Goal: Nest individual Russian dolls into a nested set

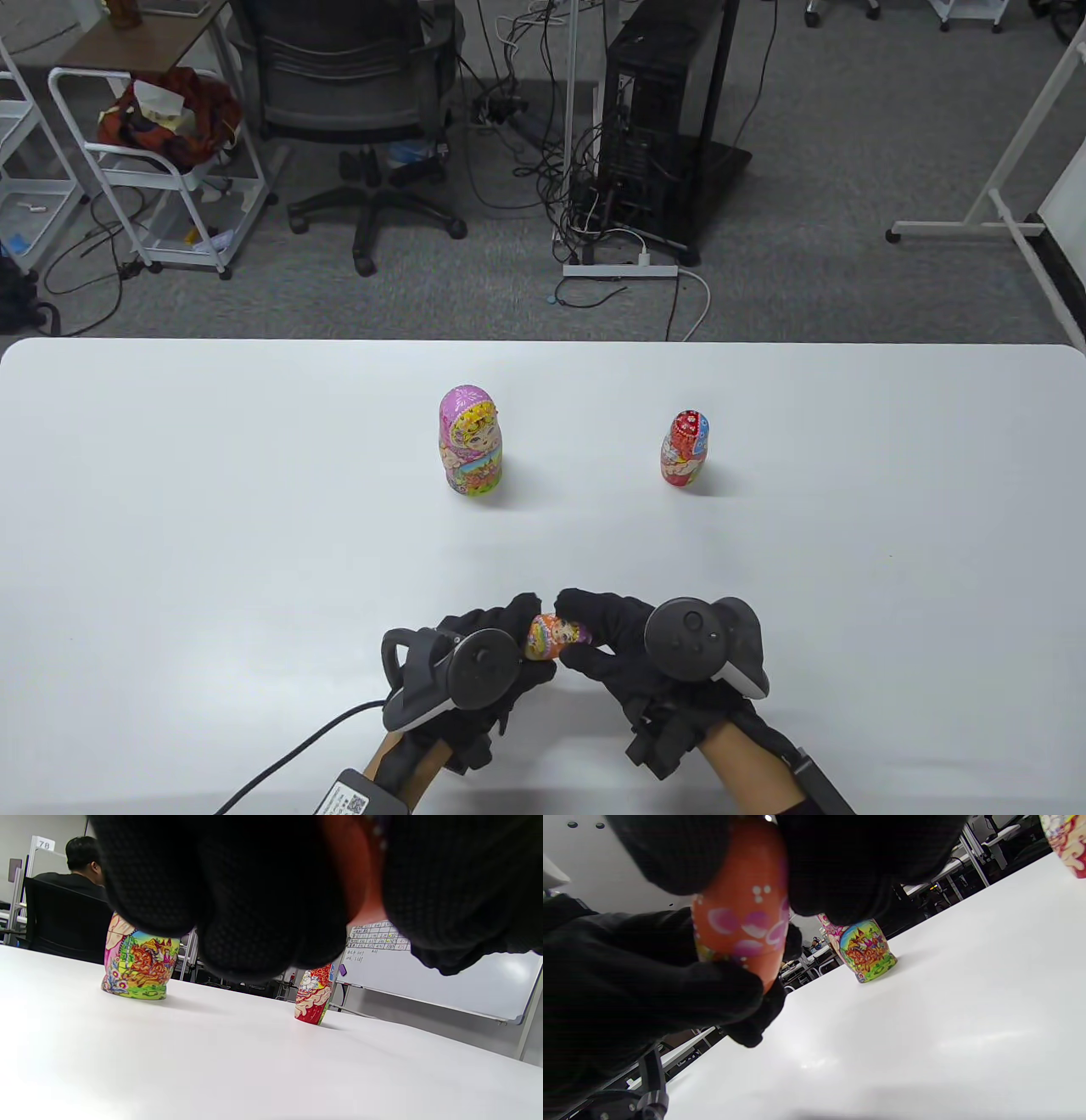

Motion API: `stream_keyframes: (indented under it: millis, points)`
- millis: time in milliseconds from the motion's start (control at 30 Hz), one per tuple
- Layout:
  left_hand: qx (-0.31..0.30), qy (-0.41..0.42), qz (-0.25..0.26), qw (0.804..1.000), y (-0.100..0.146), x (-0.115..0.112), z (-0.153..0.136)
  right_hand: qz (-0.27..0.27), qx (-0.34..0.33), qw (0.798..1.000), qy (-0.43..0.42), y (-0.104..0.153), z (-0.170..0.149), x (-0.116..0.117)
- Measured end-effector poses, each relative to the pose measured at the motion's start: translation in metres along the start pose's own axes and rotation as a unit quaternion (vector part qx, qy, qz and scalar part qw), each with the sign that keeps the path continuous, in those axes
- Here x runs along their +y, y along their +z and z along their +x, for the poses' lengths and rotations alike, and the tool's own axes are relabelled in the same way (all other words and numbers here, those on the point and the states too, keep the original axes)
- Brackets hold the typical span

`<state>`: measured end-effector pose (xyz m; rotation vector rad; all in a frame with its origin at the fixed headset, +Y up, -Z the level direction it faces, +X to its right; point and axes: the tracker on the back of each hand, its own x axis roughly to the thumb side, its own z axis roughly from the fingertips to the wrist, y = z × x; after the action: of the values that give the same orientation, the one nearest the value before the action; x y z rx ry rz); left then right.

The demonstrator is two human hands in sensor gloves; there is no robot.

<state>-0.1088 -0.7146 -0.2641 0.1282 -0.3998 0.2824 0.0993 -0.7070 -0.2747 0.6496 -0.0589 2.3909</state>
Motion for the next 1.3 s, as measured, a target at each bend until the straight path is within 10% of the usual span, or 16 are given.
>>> stream_keyframes:
  millis: [400, 733, 1300]
  points:
    - [0.002, -0.024, -0.011, 1.000, -0.001, -0.005, -0.002, -0.030, 0.023, 0.998, -0.043, 0.001, -0.002, 0.016]
    - [0.040, -0.030, -0.036, 0.998, -0.002, -0.010, -0.022, -0.114, 0.087, 0.989, 0.041, 0.006, -0.019, -0.027]
    - [0.104, -0.080, -0.060, 0.990, -0.002, -0.015, -0.040, -0.123, 0.387, 0.883, 0.234, 0.024, -0.106, -0.059]
